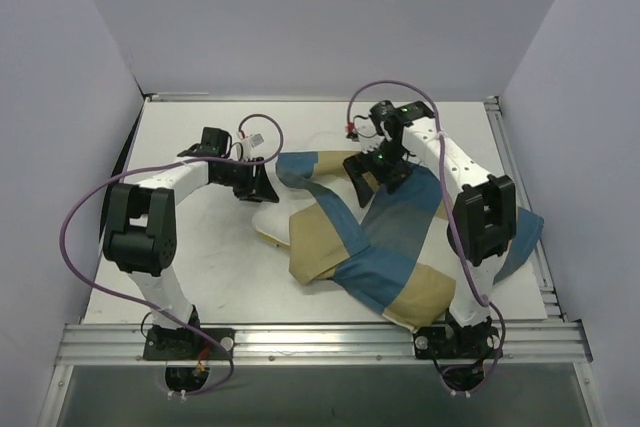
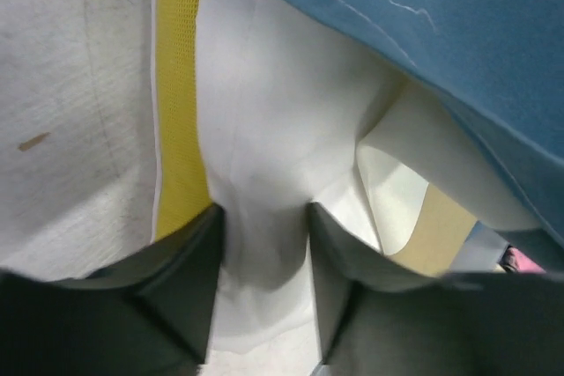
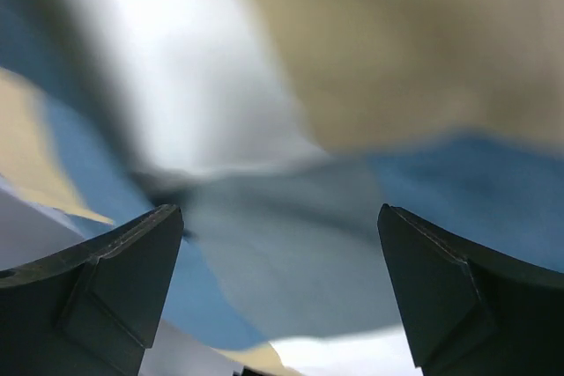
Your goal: Put the pillow into the pillowcase
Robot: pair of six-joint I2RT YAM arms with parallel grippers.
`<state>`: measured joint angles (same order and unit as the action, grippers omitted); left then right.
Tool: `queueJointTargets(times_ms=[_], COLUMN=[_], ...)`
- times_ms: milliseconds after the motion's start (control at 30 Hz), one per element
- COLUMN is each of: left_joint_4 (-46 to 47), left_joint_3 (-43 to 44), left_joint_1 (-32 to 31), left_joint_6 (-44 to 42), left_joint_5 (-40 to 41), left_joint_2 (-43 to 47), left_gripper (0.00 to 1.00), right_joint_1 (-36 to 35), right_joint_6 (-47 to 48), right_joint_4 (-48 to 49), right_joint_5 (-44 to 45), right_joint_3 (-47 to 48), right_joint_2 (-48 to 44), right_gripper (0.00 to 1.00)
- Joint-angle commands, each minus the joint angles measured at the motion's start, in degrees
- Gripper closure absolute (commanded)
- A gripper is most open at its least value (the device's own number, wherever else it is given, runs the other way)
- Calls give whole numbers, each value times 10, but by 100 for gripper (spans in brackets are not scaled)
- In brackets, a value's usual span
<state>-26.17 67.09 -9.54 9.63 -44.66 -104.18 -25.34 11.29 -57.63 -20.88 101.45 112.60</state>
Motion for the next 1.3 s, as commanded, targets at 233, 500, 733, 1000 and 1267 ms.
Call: queueJointTargets(times_ms=[233, 500, 733, 1000, 1267], left_joint_4=[26, 56, 144, 161, 191], left_joint_3=[19, -19, -71, -76, -113], left_joint_1=[-48, -51, -51, 2, 19], left_joint_6=[-15, 26, 106, 125, 131], left_joint_5=[49, 8, -57, -43, -72], left_joint_2=[-6, -35, -29, -13, 20], left_gripper=[42, 79, 100, 100, 66], right_joint_1=[101, 73, -30, -67, 52], right_joint_6=[-45, -41, -42, -70, -100], right_joint_4=[7, 15, 112, 125, 56], right_joint_5=[59, -34, -148, -143, -41], right_joint_3=[-40, 116, 198, 179, 62], right_joint_2=[31, 125, 89, 84, -19], right_gripper=[10, 100, 100, 100, 40])
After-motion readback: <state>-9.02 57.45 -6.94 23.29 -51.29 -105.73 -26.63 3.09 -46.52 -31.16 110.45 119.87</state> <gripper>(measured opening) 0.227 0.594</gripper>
